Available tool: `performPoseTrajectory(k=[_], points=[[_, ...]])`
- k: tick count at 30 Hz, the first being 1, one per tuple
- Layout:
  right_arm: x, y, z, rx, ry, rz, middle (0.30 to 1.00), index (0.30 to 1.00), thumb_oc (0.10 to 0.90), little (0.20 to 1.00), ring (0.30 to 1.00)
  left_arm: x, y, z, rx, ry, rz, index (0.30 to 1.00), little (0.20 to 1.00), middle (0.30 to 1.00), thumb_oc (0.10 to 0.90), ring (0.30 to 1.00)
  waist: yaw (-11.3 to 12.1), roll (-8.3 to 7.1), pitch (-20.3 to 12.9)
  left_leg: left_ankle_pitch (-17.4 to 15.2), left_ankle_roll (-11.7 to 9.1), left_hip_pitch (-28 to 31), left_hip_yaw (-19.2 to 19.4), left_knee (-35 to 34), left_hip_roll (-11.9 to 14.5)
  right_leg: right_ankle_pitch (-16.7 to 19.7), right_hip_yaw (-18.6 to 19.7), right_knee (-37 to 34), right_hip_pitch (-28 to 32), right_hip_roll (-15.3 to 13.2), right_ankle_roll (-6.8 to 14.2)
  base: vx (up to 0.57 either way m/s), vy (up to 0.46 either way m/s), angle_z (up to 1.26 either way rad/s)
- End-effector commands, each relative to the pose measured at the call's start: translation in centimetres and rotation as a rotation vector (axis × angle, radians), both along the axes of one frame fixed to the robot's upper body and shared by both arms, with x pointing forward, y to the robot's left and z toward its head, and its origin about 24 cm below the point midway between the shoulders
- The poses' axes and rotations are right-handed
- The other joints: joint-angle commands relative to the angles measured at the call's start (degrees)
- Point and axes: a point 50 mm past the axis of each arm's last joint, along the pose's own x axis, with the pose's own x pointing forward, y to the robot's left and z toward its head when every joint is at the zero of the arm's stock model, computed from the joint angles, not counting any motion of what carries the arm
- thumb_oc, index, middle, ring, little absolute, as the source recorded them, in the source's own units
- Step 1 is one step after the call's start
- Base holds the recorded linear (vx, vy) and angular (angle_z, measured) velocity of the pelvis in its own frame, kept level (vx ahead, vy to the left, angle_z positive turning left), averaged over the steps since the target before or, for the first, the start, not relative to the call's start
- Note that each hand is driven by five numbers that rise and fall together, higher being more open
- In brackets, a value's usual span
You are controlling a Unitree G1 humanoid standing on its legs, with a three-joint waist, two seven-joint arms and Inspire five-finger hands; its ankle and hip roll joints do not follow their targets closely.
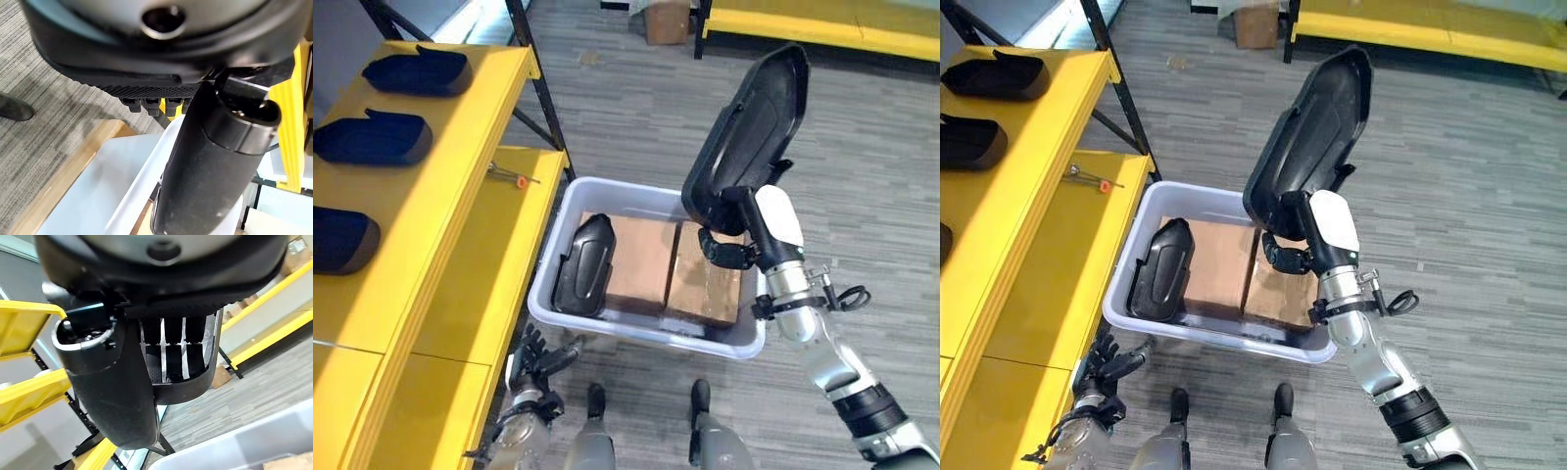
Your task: Move parts from the plastic box to the shelf.
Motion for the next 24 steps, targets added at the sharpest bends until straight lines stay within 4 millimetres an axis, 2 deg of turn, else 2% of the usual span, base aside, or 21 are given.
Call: performPoseTrajectory(k=[1,5,6,8,10,11,12,13,15,16,17,20,22,23,24], points=[[-1.3,2.8,6.7,0.056,-0.312,0.209,0.300,0.300,0.400,0.300,0.300,-0.6,1.8,1.1,0.051,-0.053,0.010,1.000,1.000,1.000,0.900,1.000,0.3,-1.40,-6.9,-3.7,-0.4,-0.6,-3.5,3.1,3.6,-8.8,0.2,10.2,-1.4,-4.9,3.9,0.01,-0.042,0.01],[-1.2,3.3,7.0,0.050,-0.311,0.235,0.300,0.300,0.400,0.300,0.300,-0.8,1.9,1.1,0.046,-0.053,0.018,1.000,1.000,1.000,0.900,1.000,0.5,-1.31,-6.9,-3.7,-0.4,-0.3,-4.0,3.5,4.1,-9.8,0.6,11.9,-1.7,-4.3,3.3,-0.01,-0.051,0.01],[-1.2,4.3,8.1,0.040,-0.332,0.300,0.300,0.300,0.400,0.300,0.300,-1.5,2.1,0.5,0.020,-0.031,0.060,1.000,1.000,1.000,0.900,1.000,1.7,-1.15,-6.8,-2.4,-1.0,-0.2,-4.7,3.9,6.3,-13.3,0.2,16.7,-2.7,-2.1,1.8,-0.06,-0.225,0.02],[-1.1,4.8,9.0,0.040,-0.360,0.327,0.300,0.300,0.400,0.300,0.300,-1.8,1.9,0.2,0.001,-0.024,0.076,1.000,1.000,1.000,0.900,1.000,2.8,-0.85,-6.5,-0.1,-2.2,-0.9,-5.9,3.2,8.3,-15.7,-1.7,19.6,-3.5,-0.6,0.4,-0.08,-0.257,0.01],[-1.1,4.8,9.0,0.040,-0.361,0.327,0.300,0.300,0.400,0.300,0.300,-1.8,1.9,0.2,0.000,-0.024,0.077,1.000,1.000,1.000,0.900,1.000,2.6,-0.77,-6.5,0.0,-2.3,-1.0,-6.1,3.1,8.3,-15.8,-1.8,19.8,-3.6,-0.5,0.3,-0.08,-0.140,0.34],[-1.1,4.9,9.8,0.033,-0.395,0.333,0.300,0.300,0.400,0.300,0.300,-1.7,1.7,0.1,-0.028,-0.029,0.095,1.000,1.000,1.000,0.900,1.000,4.0,-0.43,-5.8,3.7,-3.7,-3.0,-6.1,2.9,9.7,-17.1,-4.6,20.3,-3.6,0.1,-0.8,-0.15,-0.194,0.49],[-1.1,4.7,9.8,0.031,-0.398,0.325,0.300,0.300,0.400,0.300,0.300,-1.8,1.5,0.0,-0.044,-0.028,0.096,1.000,1.000,1.000,0.900,1.000,4.1,-0.10,-5.5,5.6,-4.0,-4.0,-6.4,2.6,10.1,-17.7,-6.0,20.6,-3.6,0.4,-1.3,-0.15,-0.195,0.36],[-1.1,4.7,9.8,0.031,-0.398,0.325,0.300,0.300,0.400,0.300,0.300,-1.8,1.5,0.0,-0.044,-0.028,0.096,1.000,1.000,1.000,0.900,1.000,4.0,-0.06,-5.5,5.6,-4.0,-4.1,-6.5,2.6,10.1,-17.7,-6.1,20.6,-3.6,0.4,-1.3,-0.08,-0.087,0.52],[-1.2,3.9,9.9,0.014,-0.405,0.296,0.300,0.300,0.400,0.300,0.300,-1.9,1.3,-0.3,-0.051,-0.017,0.095,1.000,1.000,1.000,0.900,1.000,4.9,0.57,-5.0,10.1,-4.7,-5.4,-5.3,0.8,11.1,-18.3,-8.6,20.5,-3.2,0.5,-1.9,-0.11,-0.120,0.66],[-1.4,3.2,9.9,0.010,-0.416,0.269,0.300,0.300,0.400,0.300,0.300,-1.8,1.1,-0.3,-0.052,-0.015,0.088,1.000,1.000,1.000,0.900,1.000,5.6,1.05,-4.1,14.0,-5.0,-6.5,-4.1,-0.2,11.0,-18.5,-10.7,20.4,-2.4,-0.2,-2.2,-0.17,-0.168,0.75],[-1.6,2.7,10.0,0.008,-0.424,0.250,0.300,0.300,0.400,0.300,0.300,-1.6,1.0,-0.3,-0.055,-0.015,0.078,1.000,1.000,1.000,0.900,1.000,5.7,1.23,-3.7,14.4,-4.5,-7.1,-2.0,0.6,10.8,-17.7,-12.2,19.4,-1.9,-0.8,-2.6,-0.21,-0.150,0.84],[-2.1,1.7,9.2,0.018,-0.413,0.215,0.300,0.300,0.400,0.300,0.300,-1.6,0.8,-0.3,-0.063,-0.023,0.070,1.000,1.000,1.000,0.900,1.000,5.0,0.86,-3.6,10.0,-2.9,-6.2,0.2,6.2,9.9,-15.4,-15.1,17.0,-1.4,-2.3,-3.0,-0.20,-0.123,1.20],[-2.4,1.3,8.5,0.032,-0.394,0.210,0.300,0.300,0.400,0.300,0.300,-1.5,0.5,-0.2,-0.083,-0.036,0.069,1.000,1.000,1.000,0.900,1.000,3.7,0.08,-4.1,4.1,-1.7,-4.1,1.0,14.3,9.5,-13.7,-18.1,14.4,-1.1,-3.7,-3.9,-0.26,-0.112,1.32],[-2.5,1.3,8.3,0.039,-0.391,0.211,0.300,0.300,0.400,0.300,0.300,-1.4,0.4,-0.1,-0.093,-0.045,0.073,1.000,1.000,1.000,0.900,1.000,2.8,-0.05,-4.3,3.4,-1.6,-2.5,2.6,17.5,10.5,-13.6,-19.6,14.7,-1.2,-4.2,-4.5,-0.14,-0.019,1.15],[-2.4,1.0,8.0,0.034,-0.382,0.197,0.300,0.300,0.400,0.300,0.300,-1.3,0.5,0.1,-0.096,-0.052,0.079,1.000,1.000,1.000,0.900,1.000,1.8,0.21,-5.2,2.0,-2.3,0.7,3.5,17.2,12.0,-14.7,-19.8,15.3,-1.4,-4.4,-4.1,-0.07,0.071,0.71]])
